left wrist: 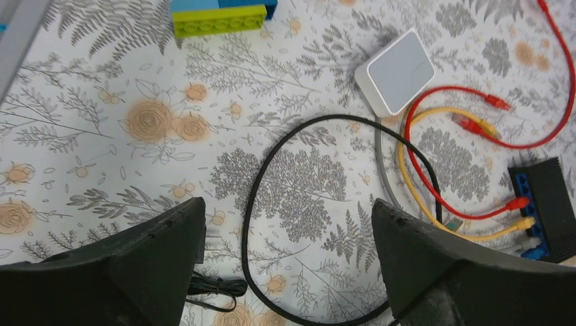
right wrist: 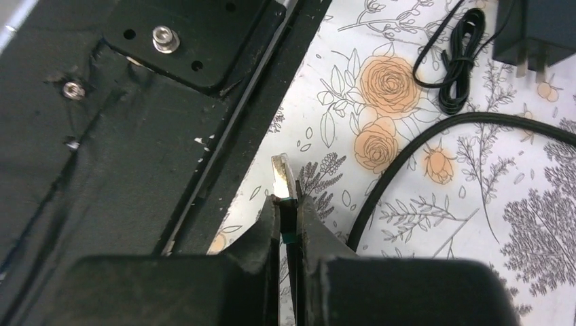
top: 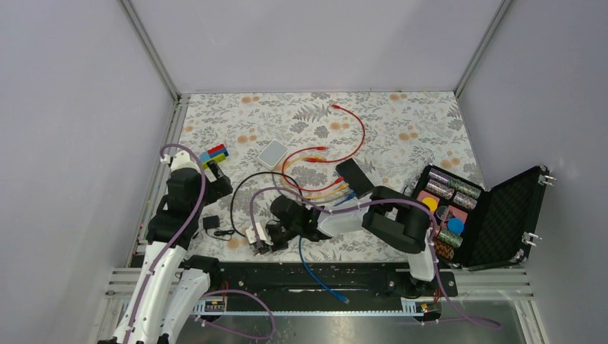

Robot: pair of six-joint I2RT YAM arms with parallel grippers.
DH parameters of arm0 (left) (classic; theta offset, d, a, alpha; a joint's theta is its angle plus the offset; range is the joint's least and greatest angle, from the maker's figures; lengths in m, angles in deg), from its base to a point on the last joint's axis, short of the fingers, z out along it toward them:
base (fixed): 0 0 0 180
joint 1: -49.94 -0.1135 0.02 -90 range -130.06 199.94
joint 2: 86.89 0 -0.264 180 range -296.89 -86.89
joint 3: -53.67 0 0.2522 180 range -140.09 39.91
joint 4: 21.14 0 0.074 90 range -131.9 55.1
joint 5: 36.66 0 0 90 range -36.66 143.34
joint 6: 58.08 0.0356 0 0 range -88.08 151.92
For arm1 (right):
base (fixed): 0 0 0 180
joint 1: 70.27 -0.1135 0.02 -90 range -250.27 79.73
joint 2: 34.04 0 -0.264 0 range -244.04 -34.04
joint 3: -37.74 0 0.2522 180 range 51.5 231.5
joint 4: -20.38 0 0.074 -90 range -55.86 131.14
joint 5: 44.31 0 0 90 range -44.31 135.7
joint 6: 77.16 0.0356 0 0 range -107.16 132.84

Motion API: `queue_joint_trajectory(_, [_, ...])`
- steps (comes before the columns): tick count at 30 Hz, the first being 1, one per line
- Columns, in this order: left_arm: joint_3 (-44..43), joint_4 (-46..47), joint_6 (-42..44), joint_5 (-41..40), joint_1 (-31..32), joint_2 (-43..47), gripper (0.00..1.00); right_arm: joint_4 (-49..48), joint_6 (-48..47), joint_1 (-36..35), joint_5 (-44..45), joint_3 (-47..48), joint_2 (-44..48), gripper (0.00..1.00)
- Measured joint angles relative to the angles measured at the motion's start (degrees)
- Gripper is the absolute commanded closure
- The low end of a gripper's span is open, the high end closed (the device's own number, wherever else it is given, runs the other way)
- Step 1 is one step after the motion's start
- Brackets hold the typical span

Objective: Insert the plug into the switch port
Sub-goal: Pick up the connector from the center of the board.

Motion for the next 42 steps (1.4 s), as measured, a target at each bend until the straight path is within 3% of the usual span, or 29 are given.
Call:
queue_joint_trajectory(4, [-0.11,-0.13,-0.42,-2.64,-0.02,2.29,0.01,-1.57,8.22,0.37,1.03,-1.7,5.27,1.0])
queue_joint_trajectory(8, [-2.25,-0.94,-0.61,-4.81,-0.02,1.99,0.03,-5.25,21.75,4.13,3.56,0.61,16.46,1.0])
queue_joint_trajectory(16, [-3.87,-0.61,-1.27,-5.68,-0.02,1.33,0.02,-9.73,46.49,22.1,9.99,21.22,28.55,1.0])
queue_joint_trajectory(25, [-3.87,-0.42,-1.73,-4.85,-0.02,-0.31,0.01,-4.5,65.35,38.88,13.07,45.38,26.82,1.0])
queue_joint_trajectory(29, [-3.87,-0.37,-1.88,-3.72,-0.02,-1.01,0.01,0.79,66.93,42.05,12.28,55.82,23.32,1.0])
queue_joint_trajectory(34, [-3.87,-0.31,-1.92,-1.86,-0.02,-1.57,0.01,13.25,61.59,43.04,11.26,71.23,17.38,0.99])
queue_joint_trajectory(42, [-3.8,0.15,-2.14,0.7,-0.02,-2.54,0.01,20.72,56.26,45.81,8.07,73.53,15.93,0.98])
